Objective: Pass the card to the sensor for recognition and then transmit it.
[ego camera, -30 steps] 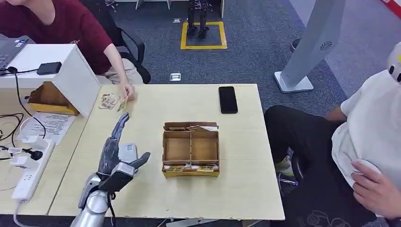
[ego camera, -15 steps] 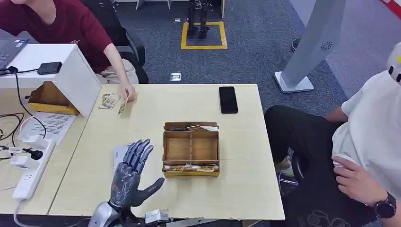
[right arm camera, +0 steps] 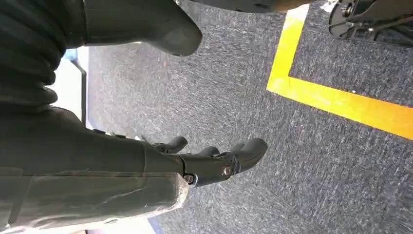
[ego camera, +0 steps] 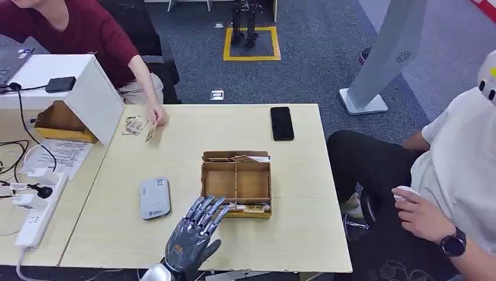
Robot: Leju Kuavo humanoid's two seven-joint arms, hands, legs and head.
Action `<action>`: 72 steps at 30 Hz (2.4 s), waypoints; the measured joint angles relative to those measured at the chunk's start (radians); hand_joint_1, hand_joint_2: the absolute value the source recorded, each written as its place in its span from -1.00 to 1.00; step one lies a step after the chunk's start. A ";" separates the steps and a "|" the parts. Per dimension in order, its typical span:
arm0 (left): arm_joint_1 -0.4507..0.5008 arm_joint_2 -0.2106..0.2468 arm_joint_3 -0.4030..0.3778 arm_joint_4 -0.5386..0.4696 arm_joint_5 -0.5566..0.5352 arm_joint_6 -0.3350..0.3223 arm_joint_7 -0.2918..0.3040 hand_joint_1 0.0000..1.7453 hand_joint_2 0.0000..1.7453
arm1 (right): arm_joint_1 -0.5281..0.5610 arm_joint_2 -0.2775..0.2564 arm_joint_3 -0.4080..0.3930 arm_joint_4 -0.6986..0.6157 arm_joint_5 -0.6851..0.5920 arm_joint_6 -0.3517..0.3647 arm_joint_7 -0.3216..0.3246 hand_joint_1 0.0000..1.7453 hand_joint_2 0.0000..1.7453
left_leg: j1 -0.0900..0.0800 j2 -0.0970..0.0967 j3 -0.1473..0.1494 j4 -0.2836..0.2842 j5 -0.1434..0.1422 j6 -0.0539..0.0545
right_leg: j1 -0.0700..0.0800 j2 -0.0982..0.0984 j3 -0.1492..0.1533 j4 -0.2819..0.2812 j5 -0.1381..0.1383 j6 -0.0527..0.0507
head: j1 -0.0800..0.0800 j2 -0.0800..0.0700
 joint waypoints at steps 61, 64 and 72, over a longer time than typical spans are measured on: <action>-0.194 -0.095 0.090 0.231 -0.045 0.001 0.119 -1.00 1.00 | -0.002 0.006 -0.019 0.000 0.066 0.010 0.005 -1.00 1.00 | 0.000 0.000 0.000 0.000 0.000 0.000 | 0.000 0.000 0.000 0.000 0.000 0.000 | 0.000 0.000; -0.194 -0.096 0.091 0.236 -0.045 0.001 0.119 -1.00 1.00 | -0.002 0.006 -0.019 0.000 0.067 0.010 0.004 -1.00 1.00 | 0.000 0.000 0.000 0.000 0.000 0.000 | 0.000 0.000 0.000 0.000 0.000 0.000 | 0.000 0.000; -0.194 -0.096 0.097 0.244 -0.045 0.001 0.119 -1.00 1.00 | -0.002 0.006 -0.020 0.000 0.068 0.010 0.003 -1.00 1.00 | 0.000 0.000 0.000 0.000 0.000 0.000 | 0.000 0.000 0.000 0.000 0.000 0.000 | 0.000 0.000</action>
